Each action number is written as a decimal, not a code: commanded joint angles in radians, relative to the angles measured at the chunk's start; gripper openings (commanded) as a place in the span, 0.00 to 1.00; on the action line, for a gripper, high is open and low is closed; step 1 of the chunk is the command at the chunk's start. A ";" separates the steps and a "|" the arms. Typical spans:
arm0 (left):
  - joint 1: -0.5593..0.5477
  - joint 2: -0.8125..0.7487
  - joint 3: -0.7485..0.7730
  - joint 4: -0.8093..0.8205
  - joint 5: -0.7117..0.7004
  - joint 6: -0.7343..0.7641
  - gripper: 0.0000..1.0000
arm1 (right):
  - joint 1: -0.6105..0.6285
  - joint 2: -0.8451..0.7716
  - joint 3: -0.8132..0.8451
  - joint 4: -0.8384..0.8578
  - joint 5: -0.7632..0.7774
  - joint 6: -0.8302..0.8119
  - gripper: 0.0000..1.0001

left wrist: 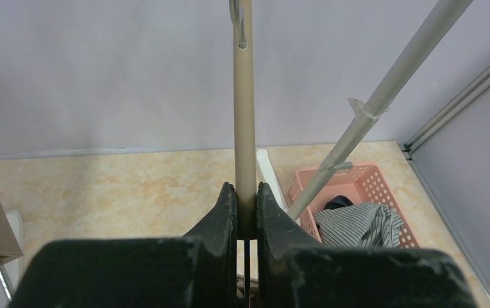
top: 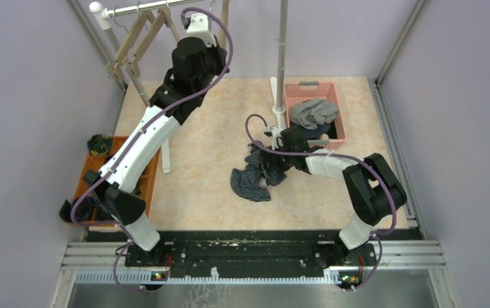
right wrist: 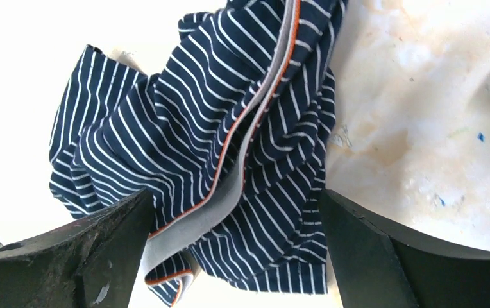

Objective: Remove the underwear clipped to the hanger
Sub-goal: Pick up the underwear from the center of the board.

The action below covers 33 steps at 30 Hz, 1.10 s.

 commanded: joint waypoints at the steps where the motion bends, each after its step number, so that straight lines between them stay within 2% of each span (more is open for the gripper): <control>1: -0.011 -0.119 -0.059 0.105 0.013 -0.007 0.00 | 0.031 0.060 0.052 0.029 -0.044 -0.009 0.99; 9: -0.015 -0.195 -0.127 0.138 -0.031 0.025 0.00 | 0.088 0.153 0.127 -0.022 -0.051 -0.037 0.99; 11: -0.015 -0.187 -0.121 0.142 -0.035 0.036 0.00 | 0.104 0.168 0.139 -0.044 -0.041 -0.051 0.93; 13: -0.015 -0.175 -0.110 0.142 -0.032 0.039 0.00 | 0.117 0.170 0.145 -0.058 -0.028 -0.059 0.78; 14: -0.015 -0.168 -0.104 0.140 -0.031 0.039 0.00 | 0.117 0.170 0.146 -0.066 -0.022 -0.060 0.66; 15: -0.015 -0.162 -0.100 0.140 -0.029 0.041 0.00 | 0.117 0.167 0.147 -0.073 -0.009 -0.059 0.48; 16: -0.015 -0.157 -0.096 0.140 -0.027 0.038 0.00 | 0.117 0.165 0.147 -0.080 -0.001 -0.059 0.39; 17: -0.015 -0.152 -0.093 0.141 -0.026 0.038 0.00 | 0.117 0.160 0.143 -0.082 0.018 -0.056 0.23; 20: -0.015 -0.135 -0.083 0.146 -0.027 0.037 0.00 | 0.117 0.125 0.121 -0.076 0.075 -0.052 0.00; 29: -0.015 -0.049 -0.009 0.175 -0.045 0.037 0.00 | 0.117 -0.071 0.115 -0.123 0.185 -0.074 0.00; 33: -0.015 -0.019 0.027 0.189 -0.068 0.040 0.00 | 0.107 -0.172 0.154 -0.204 0.210 -0.097 0.00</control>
